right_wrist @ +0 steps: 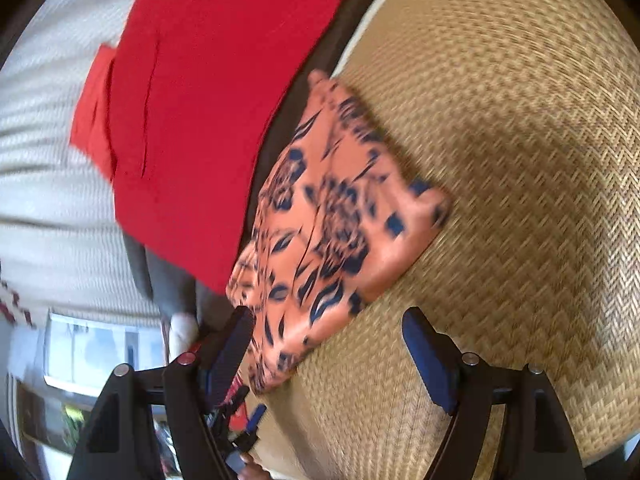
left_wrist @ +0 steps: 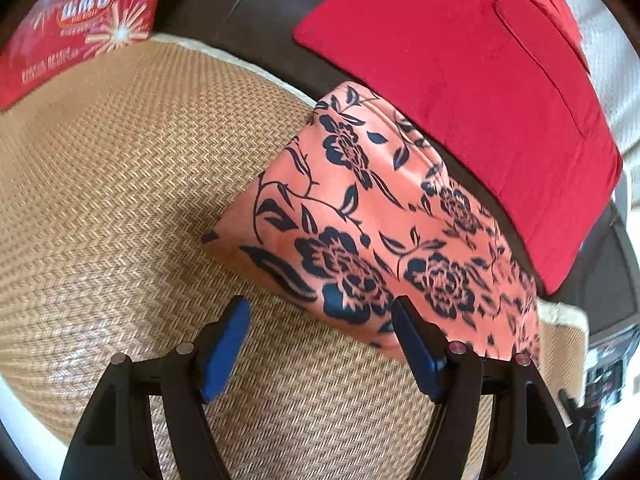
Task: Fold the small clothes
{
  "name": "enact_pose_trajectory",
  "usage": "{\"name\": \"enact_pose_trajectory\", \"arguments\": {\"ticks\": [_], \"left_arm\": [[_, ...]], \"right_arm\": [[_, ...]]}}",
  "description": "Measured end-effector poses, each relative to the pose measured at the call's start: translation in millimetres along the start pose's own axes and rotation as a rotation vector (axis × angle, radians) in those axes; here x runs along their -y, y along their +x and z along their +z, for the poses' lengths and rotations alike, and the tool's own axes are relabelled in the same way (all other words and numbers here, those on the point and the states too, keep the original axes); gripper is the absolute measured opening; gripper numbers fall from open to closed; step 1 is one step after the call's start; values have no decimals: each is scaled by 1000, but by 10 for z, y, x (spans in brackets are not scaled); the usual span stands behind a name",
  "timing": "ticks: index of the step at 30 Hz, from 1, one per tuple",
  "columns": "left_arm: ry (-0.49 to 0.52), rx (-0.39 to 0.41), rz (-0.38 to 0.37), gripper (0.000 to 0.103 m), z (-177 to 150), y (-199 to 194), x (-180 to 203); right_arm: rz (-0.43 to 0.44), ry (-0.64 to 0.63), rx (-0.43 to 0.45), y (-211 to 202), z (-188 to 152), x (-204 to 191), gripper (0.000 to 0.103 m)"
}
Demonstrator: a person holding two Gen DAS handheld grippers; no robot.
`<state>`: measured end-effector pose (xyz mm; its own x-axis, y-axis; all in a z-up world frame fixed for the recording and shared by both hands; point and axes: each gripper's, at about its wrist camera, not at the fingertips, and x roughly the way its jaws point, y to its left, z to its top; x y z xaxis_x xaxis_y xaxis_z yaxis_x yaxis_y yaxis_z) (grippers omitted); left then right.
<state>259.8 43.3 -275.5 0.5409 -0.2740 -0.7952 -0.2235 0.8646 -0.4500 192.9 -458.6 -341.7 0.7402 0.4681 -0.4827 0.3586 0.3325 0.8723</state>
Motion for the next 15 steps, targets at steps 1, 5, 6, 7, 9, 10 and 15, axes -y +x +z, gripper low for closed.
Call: {"name": "enact_pose_trajectory", "arguments": {"ticks": [1,5,6,7,9,10,15], "left_arm": [[-14,-4,-3,74,29,35,-17],[-82,-11,-50,73,98,138,-86],[-86,0,-54,72,114,149,-81],[-85,8,-54,68,120,131,-87],[-72,26,-32,46,159,152,-60],[-71,29,-24,42,175,169,-61],[-125,25,-19,39,204,226,-127]], "right_arm": [[0,20,11,19,43,29,80],[7,43,56,83,173,76,80],[6,39,64,97,188,58,80],[6,30,76,112,207,34,80],[0,15,96,190,231,-24,80],[-7,5,106,223,240,-53,80],[-58,-61,178,338,227,-214,80]]}}
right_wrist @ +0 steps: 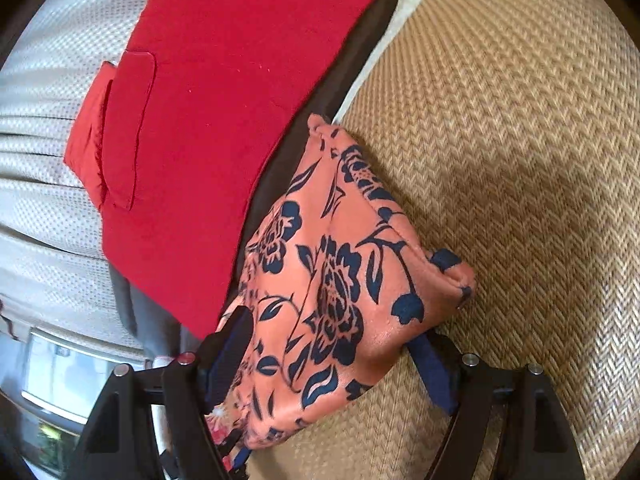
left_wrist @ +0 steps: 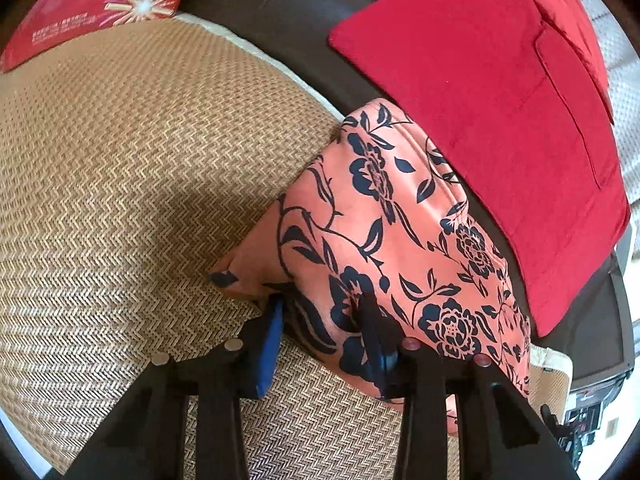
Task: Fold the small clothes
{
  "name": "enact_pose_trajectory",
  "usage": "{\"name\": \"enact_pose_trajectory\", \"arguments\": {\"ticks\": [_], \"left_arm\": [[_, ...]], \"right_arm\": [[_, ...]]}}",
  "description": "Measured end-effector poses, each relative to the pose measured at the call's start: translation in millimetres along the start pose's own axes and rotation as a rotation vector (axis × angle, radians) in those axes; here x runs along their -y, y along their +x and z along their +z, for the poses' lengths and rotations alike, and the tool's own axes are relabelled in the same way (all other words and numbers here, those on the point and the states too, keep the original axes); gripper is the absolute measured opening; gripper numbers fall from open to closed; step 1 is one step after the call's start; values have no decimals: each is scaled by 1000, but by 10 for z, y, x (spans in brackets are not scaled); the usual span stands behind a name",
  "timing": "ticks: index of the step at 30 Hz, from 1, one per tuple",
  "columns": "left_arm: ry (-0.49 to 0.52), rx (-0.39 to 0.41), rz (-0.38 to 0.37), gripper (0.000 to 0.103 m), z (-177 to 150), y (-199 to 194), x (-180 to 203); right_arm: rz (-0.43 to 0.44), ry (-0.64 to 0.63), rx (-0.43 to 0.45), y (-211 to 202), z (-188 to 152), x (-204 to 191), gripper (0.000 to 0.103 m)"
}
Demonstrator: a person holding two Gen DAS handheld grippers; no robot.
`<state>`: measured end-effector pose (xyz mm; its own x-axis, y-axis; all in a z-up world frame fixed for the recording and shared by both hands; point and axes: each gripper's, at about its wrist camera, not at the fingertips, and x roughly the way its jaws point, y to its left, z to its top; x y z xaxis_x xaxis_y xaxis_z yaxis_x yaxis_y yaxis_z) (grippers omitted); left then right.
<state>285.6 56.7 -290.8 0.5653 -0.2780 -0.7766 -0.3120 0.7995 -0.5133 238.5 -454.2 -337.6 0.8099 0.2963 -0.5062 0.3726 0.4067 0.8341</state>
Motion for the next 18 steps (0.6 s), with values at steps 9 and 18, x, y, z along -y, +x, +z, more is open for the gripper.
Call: {"name": "enact_pose_trajectory", "arguments": {"ticks": [9,18], "left_arm": [[68,26,33,29,-25,97,147],[147,31,98,12,-167,61,225]], "right_arm": [[-229,-253,92,354,-204,-359,31],[-295,-362,120,355,-349,-566,13]]}}
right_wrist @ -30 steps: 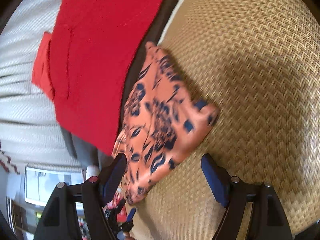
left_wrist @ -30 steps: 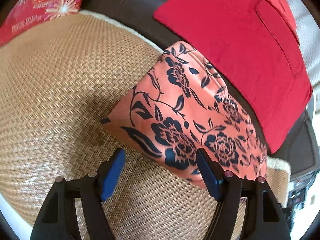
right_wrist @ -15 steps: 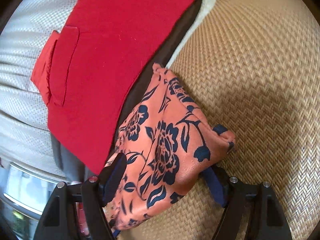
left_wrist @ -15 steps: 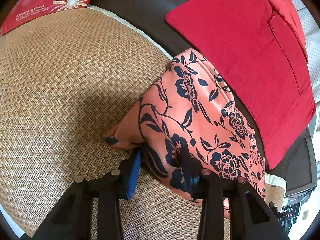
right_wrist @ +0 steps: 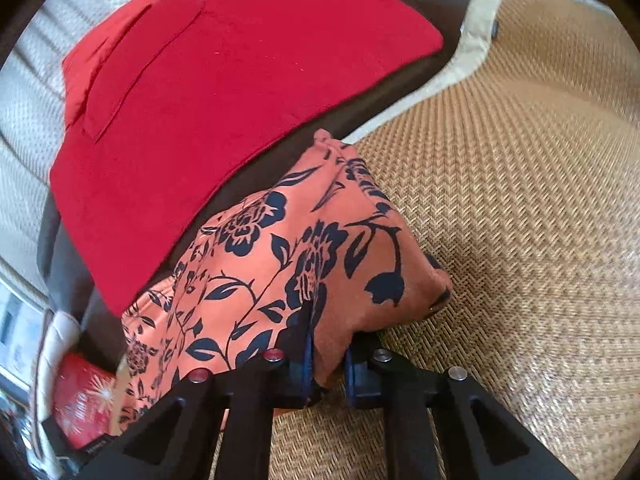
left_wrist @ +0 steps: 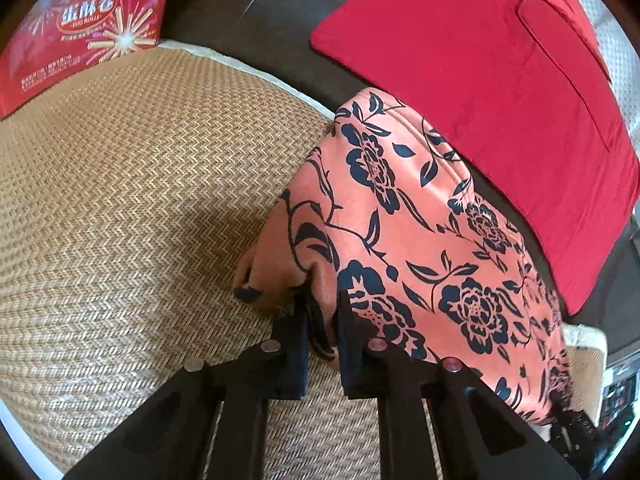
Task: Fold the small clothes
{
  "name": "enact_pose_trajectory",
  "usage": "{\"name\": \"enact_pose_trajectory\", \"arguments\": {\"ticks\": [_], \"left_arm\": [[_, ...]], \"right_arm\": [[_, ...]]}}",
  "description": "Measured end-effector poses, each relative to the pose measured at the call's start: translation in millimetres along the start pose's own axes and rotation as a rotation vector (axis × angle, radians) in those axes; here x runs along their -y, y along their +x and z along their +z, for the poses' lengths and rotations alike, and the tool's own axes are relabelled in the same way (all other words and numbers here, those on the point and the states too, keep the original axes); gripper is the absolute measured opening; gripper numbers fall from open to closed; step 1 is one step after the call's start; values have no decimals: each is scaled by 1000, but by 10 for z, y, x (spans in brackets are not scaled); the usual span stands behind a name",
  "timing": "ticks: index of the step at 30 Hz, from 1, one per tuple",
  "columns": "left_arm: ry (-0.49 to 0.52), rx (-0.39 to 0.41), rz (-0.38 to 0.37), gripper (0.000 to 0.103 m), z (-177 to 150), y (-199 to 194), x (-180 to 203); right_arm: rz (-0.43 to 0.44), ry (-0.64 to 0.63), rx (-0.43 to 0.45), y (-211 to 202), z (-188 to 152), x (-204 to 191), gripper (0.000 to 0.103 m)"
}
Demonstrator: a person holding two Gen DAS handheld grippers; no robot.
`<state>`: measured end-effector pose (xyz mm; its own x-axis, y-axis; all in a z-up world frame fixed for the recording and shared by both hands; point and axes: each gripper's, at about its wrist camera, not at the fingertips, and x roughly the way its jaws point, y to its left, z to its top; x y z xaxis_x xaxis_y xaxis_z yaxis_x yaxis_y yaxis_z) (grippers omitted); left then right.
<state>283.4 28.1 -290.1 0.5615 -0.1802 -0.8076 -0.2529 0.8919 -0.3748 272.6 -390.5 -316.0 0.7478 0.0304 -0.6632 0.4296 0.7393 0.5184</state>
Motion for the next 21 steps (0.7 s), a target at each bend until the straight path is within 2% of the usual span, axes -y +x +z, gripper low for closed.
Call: {"name": "enact_pose_trajectory", "arguments": {"ticks": [3,10,16,19,21], "left_arm": [[27,-11,10,12,-98,-85,-39],[98,-51,-11,12,-457,-421,-238],[178,-6,15,12,-959,-725,-437],[195,6,19,12,-1085,-822,-468],[181,1,-4,14,-1095,-883,-520]], "right_arm": [[-25,-47,4,32,-36,-119,13],[-1,-80,2,-300,-184,29,12],[-4,-92,-27,-514,-525,284,12],[-3,-76,-34,-537,-582,328,12],[18,-63,-48,-524,-530,337,13]]}}
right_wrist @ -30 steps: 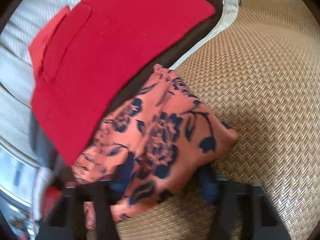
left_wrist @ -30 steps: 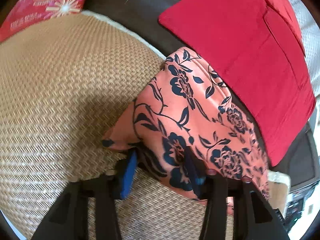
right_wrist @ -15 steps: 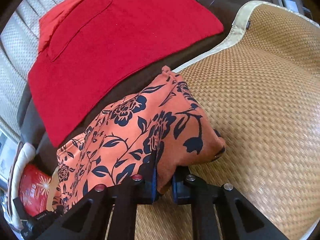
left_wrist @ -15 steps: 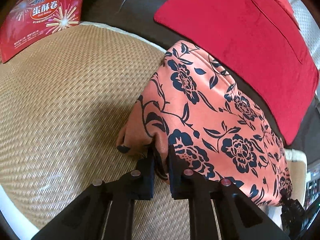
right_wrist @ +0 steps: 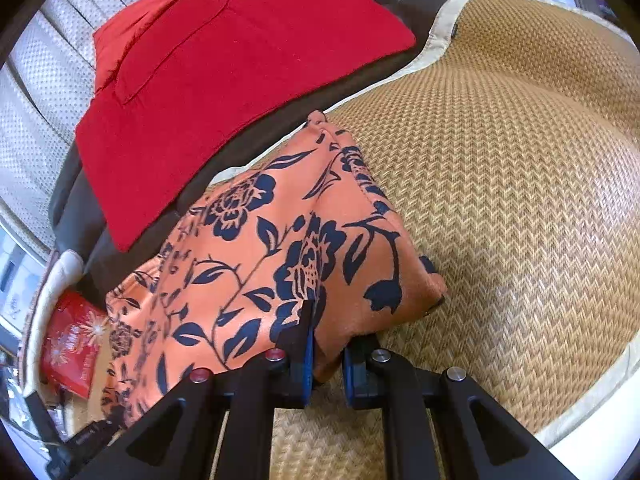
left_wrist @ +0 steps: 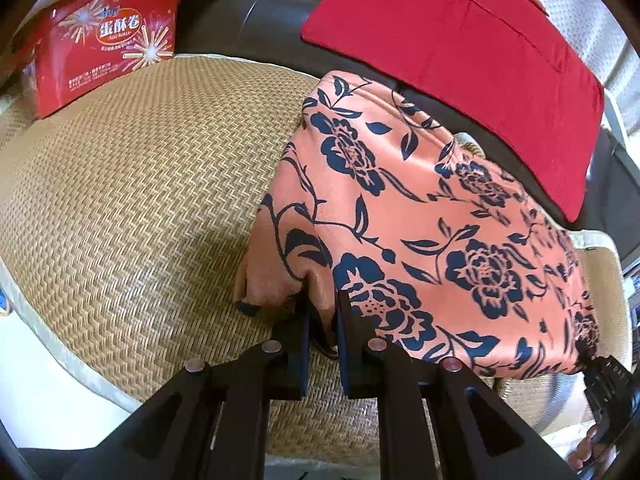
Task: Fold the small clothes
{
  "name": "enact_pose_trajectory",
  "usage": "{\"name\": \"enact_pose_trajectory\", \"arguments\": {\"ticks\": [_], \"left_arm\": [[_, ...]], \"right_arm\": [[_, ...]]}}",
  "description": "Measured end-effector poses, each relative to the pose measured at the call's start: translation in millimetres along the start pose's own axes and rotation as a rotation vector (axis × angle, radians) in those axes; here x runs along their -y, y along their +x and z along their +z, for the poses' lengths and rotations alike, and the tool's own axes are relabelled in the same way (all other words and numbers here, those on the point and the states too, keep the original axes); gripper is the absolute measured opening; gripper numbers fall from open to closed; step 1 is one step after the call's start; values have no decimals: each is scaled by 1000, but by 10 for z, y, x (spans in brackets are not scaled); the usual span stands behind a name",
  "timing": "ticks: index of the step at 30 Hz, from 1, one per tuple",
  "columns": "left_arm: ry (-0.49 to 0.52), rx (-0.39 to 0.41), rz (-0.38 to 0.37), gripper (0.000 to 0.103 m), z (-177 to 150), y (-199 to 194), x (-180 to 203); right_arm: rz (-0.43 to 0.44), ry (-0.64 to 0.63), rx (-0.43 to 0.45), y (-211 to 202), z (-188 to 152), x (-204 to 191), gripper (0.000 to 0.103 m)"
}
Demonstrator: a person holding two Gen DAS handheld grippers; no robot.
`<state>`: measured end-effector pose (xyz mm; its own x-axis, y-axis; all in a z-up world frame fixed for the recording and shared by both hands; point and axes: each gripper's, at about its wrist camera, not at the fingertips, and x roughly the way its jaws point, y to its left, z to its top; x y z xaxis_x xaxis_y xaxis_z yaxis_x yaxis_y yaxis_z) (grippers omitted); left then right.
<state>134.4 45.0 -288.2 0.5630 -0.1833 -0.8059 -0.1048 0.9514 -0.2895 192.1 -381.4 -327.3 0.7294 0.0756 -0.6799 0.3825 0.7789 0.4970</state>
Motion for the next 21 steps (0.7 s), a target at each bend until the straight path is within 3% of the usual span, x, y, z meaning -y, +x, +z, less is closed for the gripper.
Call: {"name": "enact_pose_trajectory", "arguments": {"ticks": [5,8,10,14,16,18,21], "left_arm": [[-24,60,4,20,99,-305,-110],[-13,167,57,32,152,-601,-120],[-37,188,64,40,190,-713,-159],[-125,90,-66,40,105,-610,-270],[-201,11,-156,47,60,-444,-298],[-289,-55,-206,63,-3,-331,-363],[-335,-65,-200,64,-65,-251,-373]], "right_arm": [[60,84,-93,-146,75,68,18],[94,72,-115,-327,87,72,18],[122,44,-113,-418,109,-3,18],[194,-36,-74,-564,107,-270,18],[228,-72,-89,-480,121,-493,18],[253,-121,-127,-350,96,-734,18],[294,-163,-213,-26,62,-977,18]]}}
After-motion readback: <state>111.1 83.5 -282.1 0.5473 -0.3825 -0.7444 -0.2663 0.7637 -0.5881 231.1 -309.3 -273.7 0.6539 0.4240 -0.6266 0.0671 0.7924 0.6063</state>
